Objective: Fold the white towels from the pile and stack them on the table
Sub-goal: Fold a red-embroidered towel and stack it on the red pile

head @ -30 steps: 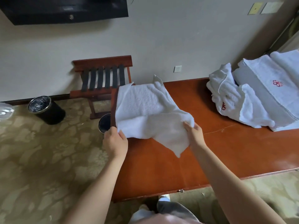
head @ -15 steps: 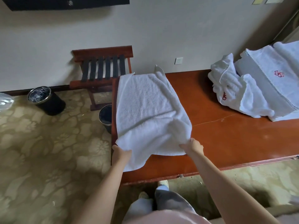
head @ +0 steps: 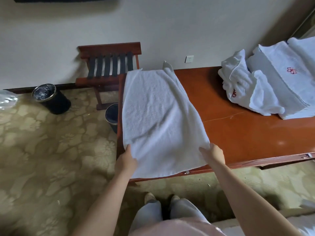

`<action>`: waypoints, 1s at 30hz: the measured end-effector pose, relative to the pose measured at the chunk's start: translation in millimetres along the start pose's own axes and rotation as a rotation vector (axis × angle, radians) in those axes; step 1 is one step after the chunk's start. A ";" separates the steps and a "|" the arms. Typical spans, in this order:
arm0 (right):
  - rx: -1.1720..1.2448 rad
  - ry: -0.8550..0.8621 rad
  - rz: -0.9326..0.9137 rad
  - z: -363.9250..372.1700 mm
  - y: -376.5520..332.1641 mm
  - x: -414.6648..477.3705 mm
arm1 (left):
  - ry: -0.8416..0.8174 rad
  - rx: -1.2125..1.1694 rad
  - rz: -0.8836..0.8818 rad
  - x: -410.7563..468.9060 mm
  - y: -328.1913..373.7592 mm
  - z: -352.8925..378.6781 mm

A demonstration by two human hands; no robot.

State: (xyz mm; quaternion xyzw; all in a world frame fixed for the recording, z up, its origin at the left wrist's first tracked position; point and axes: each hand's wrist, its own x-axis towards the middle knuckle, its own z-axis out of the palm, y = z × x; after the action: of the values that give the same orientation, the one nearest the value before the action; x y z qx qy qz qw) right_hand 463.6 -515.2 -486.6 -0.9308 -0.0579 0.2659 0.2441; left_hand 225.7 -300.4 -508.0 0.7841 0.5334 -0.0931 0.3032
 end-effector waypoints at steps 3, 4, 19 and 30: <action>-0.112 -0.018 0.090 -12.7 30.6 -0.5 | -0.057 0.064 -0.107 -15.6 -15.2 18.5; -0.138 -0.036 0.119 -16.0 37.6 -0.6 | -0.054 0.063 -0.135 -20.3 -17.5 22.5; -0.658 -0.021 -0.746 29.8 78.1 -24.9 | 0.249 0.388 0.190 -89.4 1.1 98.1; -0.786 0.104 -0.833 24.3 83.9 -9.7 | 0.269 0.709 0.194 -63.0 7.5 103.5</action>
State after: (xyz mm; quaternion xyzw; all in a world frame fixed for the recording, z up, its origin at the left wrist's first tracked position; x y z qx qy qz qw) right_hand 440.8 -580.5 -540.8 -0.8621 -0.5021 0.0597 -0.0335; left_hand 224.7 -410.9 -558.2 0.8921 0.4268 -0.1388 -0.0518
